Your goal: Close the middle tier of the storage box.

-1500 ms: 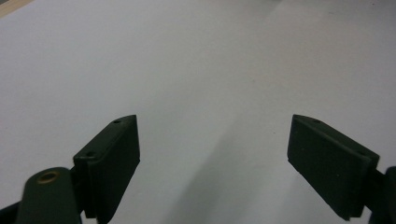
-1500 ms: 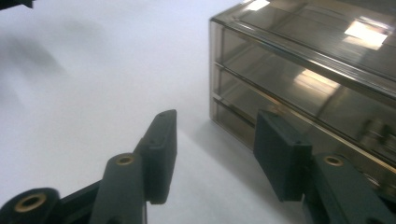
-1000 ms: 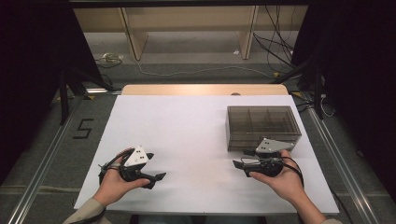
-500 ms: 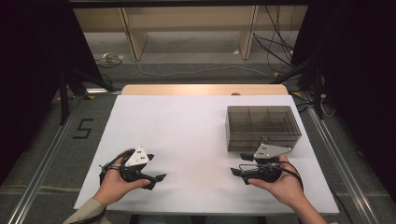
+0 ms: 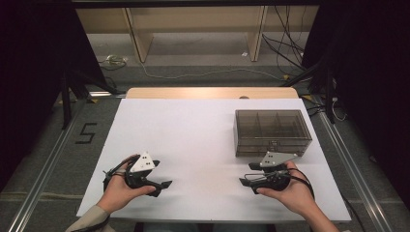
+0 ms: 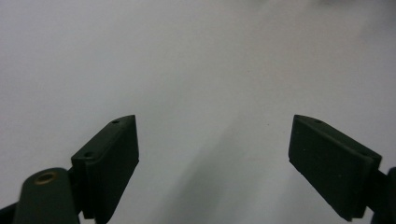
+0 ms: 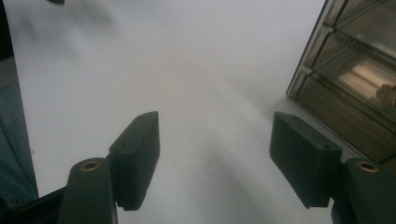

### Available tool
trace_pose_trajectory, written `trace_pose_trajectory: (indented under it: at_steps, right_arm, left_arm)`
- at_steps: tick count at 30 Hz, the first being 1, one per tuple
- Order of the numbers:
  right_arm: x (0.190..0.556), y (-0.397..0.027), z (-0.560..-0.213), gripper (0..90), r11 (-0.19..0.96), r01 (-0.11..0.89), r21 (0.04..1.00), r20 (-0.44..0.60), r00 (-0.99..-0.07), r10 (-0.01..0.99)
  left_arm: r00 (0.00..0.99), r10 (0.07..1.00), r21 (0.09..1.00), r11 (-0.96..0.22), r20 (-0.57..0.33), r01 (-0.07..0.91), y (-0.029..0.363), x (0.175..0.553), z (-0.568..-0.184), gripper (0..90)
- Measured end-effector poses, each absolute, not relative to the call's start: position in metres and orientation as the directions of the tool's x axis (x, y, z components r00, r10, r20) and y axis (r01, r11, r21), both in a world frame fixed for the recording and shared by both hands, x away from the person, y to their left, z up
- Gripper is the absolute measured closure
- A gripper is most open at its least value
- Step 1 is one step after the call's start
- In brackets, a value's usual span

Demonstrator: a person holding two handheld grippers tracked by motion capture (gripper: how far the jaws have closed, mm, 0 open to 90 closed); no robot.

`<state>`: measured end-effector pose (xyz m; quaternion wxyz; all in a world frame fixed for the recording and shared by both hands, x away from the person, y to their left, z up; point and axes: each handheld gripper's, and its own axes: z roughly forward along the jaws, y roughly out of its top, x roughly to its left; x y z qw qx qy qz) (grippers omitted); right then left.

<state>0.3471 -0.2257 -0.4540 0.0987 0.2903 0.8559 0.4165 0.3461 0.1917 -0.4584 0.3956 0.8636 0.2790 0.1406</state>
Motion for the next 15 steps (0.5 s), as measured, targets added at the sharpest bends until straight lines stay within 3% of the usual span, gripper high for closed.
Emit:
trace_pose_trajectory:
  at_steps: [6,15]
  right_arm:
    - [0.3468,-0.2249,-0.4598,34.5,0.541,0.426,0.725,0.061,-0.823,0.565]
    - [0.3476,-0.2246,-0.4611,33.8,0.535,0.434,0.725,0.076,-0.823,0.564]
  left_arm:
    - [0.804,0.594,0.762,-0.531,0.022,0.371,0.1916,0.3458,-0.4584,16.5]
    - [0.804,0.595,0.757,-0.531,0.013,0.380,0.1920,0.3471,-0.4599,16.5]
